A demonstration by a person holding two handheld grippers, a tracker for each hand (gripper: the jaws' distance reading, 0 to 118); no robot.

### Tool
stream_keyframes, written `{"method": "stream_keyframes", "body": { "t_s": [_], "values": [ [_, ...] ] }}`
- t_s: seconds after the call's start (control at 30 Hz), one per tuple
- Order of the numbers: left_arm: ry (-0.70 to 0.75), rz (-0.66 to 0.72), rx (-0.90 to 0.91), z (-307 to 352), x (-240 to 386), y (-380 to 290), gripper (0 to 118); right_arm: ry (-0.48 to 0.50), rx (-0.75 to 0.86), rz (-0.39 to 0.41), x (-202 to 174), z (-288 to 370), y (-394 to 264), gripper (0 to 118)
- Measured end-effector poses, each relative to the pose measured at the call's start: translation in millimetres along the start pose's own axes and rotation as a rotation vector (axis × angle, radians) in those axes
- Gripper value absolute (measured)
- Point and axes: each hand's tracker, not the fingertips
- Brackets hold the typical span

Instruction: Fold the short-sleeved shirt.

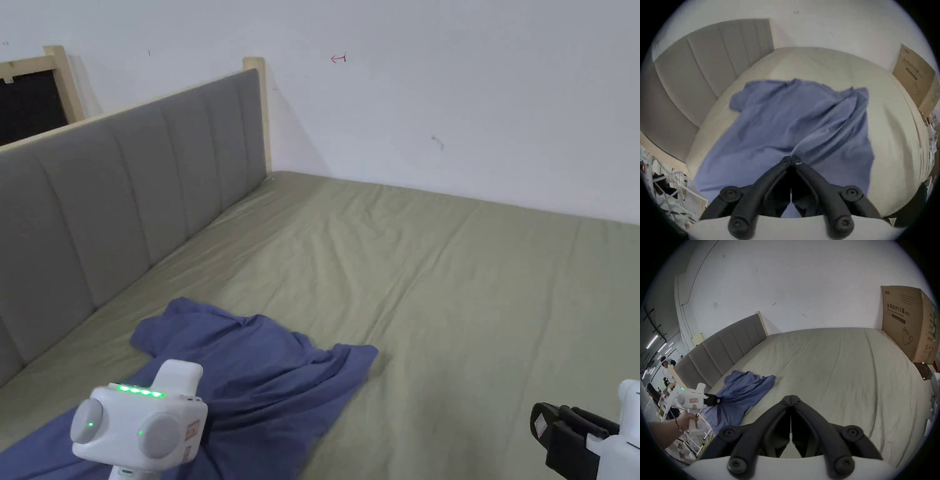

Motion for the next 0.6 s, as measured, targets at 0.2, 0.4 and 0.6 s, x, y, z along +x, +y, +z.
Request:
{"method": "stream_keyframes", "body": {
  "t_s": [0.2,0.4,0.6],
  "values": [
    [-0.006,0.037,0.225,101.2,-17.3,45.8,0,0.006,0.067,-0.015,9.5,26.1,10.2,0],
    [-0.095,-0.082,0.433,203.2,35.3,100.4,0,-0.012,0.16,-0.046,25.6,66.7,20.6,0],
    [-0.341,-0.156,0.641,286.8,128.8,136.6,0,-0.061,0.248,-0.087,50.6,115.9,24.0,0]
  ]
}}
